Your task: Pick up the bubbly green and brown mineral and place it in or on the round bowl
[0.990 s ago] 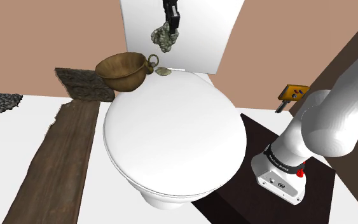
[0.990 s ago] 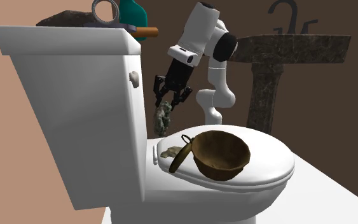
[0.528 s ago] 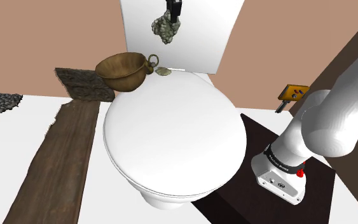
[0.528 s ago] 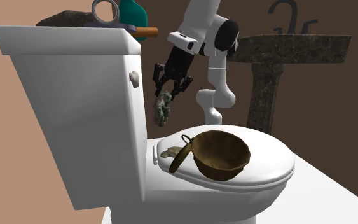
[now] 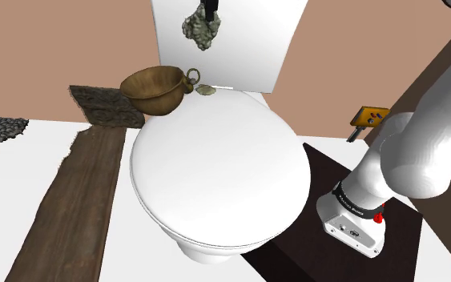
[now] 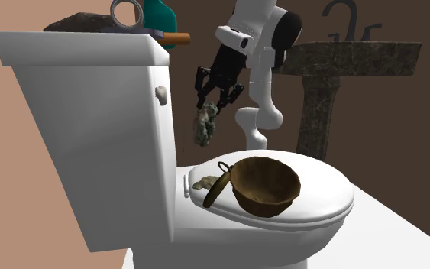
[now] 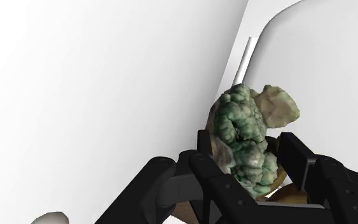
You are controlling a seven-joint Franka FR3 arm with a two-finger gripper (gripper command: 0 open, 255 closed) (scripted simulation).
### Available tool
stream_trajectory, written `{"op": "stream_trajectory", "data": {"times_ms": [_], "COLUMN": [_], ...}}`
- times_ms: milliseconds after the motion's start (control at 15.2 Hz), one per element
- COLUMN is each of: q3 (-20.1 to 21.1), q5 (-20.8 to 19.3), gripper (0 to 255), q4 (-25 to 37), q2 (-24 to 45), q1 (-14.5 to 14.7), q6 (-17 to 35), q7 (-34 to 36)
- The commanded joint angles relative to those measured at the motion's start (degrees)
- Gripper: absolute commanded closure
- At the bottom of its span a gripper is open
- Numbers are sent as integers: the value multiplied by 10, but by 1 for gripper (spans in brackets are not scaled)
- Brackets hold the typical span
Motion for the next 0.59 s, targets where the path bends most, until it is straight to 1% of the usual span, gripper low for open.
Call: {"op": "stream_trajectory", "data": {"times_ms": [0,264,528], "q3": [14,40,60], "q5": [-6,-22,-45], "gripper": [255,255,255], "q4": [31,104,202], "q2": [19,68,132], "q1": [16,51,96], "q6": [-23,-71,-128], "q7": [22,65,102]}}
